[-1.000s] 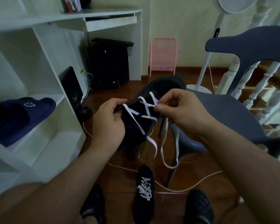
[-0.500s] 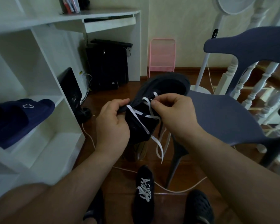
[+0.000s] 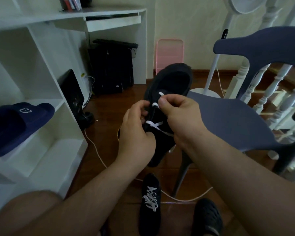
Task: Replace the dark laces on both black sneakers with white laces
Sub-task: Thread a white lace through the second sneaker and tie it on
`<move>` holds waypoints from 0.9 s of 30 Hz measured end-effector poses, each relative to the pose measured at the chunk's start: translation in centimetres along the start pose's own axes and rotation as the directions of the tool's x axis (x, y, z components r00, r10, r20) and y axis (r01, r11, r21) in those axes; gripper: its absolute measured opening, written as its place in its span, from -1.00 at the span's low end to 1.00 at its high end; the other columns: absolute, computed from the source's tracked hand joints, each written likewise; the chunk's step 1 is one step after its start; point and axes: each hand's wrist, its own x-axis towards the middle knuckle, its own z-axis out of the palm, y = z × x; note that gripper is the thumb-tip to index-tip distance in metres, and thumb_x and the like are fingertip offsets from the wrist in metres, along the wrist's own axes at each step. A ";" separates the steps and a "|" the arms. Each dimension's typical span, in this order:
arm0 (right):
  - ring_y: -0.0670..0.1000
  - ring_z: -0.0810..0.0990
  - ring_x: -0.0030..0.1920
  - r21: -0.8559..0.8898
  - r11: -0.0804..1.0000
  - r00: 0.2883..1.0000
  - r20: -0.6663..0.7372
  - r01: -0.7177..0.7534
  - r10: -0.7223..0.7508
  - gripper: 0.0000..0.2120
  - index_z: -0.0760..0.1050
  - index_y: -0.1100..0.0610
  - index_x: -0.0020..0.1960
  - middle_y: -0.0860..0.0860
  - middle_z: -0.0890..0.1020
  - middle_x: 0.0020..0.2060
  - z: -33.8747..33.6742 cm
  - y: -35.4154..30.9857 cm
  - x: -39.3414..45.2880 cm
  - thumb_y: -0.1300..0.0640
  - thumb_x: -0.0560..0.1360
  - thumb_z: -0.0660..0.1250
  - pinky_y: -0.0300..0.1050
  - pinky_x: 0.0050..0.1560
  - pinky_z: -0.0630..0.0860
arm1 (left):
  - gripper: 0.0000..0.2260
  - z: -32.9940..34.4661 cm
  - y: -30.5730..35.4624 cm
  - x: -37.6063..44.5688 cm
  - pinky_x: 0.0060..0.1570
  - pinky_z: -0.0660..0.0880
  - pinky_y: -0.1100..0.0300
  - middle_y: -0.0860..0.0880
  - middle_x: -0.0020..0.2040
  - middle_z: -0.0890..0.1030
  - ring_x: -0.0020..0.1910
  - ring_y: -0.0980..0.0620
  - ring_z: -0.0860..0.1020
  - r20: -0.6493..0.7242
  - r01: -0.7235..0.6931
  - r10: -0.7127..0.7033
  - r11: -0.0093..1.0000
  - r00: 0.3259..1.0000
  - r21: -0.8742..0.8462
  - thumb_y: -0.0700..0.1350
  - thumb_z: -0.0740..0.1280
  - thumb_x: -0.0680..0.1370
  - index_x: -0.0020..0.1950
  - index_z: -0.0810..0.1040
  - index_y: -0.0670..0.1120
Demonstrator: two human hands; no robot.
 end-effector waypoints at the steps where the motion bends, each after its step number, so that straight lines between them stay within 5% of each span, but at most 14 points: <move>1: -0.09 0.72 -0.10 -0.041 0.998 0.999 0.024 0.039 -0.038 -0.90 0.71 0.05 -0.05 -0.05 0.75 -0.16 0.1 -0.1 -0.2 0.12 0.60 0.42 -0.15 -0.06 0.66 | -0.31 -0.1 -0.1 0.1 0.08 0.56 0.36 0.24 0.18 0.42 0.14 0.28 0.50 0.003 0.018 -0.018 1.000 1.000 -0.022 -0.39 0.37 0.53 0.48 0.40 0.26; 6: -0.16 0.69 -0.14 -0.177 0.980 0.989 0.133 0.091 -0.067 -0.80 0.68 -0.04 -0.12 -0.10 0.72 -0.20 0.5 -0.4 -0.5 0.17 0.63 0.38 -0.28 -0.14 0.58 | -0.26 0.0 -0.3 -0.3 0.13 0.41 0.54 0.23 0.10 0.39 0.13 0.29 0.45 -0.050 0.025 -0.028 0.998 0.998 -0.052 -0.45 0.27 0.56 0.61 0.35 0.19; 14: -0.04 0.72 -0.06 -0.116 0.993 0.998 0.055 -0.013 0.020 -0.85 0.72 0.04 -0.01 -0.04 0.75 -0.13 0.1 0.0 -0.3 0.20 0.62 0.38 0.00 0.07 0.69 | -0.31 0.1 -0.1 -0.4 0.14 0.47 0.45 0.18 0.09 0.41 0.10 0.22 0.47 -0.045 0.003 -0.007 0.995 0.999 -0.096 -0.46 0.23 0.56 0.53 0.48 0.18; 21: -0.19 0.71 -0.16 -0.105 0.987 0.988 -0.090 0.119 -0.129 -0.90 0.66 0.02 0.02 -0.07 0.72 -0.18 -0.2 -0.1 -0.8 0.16 0.53 0.51 -0.31 -0.10 0.66 | -0.35 0.0 0.1 0.0 0.10 0.53 0.39 0.12 0.07 0.45 0.06 0.19 0.52 -0.042 0.021 -0.028 0.985 0.999 -0.173 -0.44 0.24 0.57 0.45 0.55 0.21; 25: -0.15 0.70 -0.23 -0.157 0.971 0.978 -0.080 0.180 -0.194 -0.78 0.51 0.09 0.00 -0.01 0.69 -0.25 -0.5 -0.5 -0.5 0.17 0.50 0.54 -0.35 -0.23 0.60 | -0.34 0.0 0.1 -0.1 0.09 0.49 0.47 0.17 0.12 0.46 0.10 0.32 0.50 0.002 0.093 -0.095 0.975 0.995 -0.201 -0.46 0.24 0.54 0.42 0.56 0.21; 27: -0.17 0.70 -0.23 -0.235 0.957 0.983 -0.024 0.172 -0.182 -0.84 0.55 0.03 -0.03 -0.03 0.70 -0.25 -0.6 -0.5 -0.4 0.21 0.52 0.50 -0.34 -0.22 0.59 | -0.33 0.0 0.2 -0.5 0.19 0.54 0.34 0.22 0.13 0.44 0.13 0.28 0.50 0.015 0.098 -0.097 0.975 0.995 -0.202 -0.47 0.25 0.53 0.42 0.55 0.21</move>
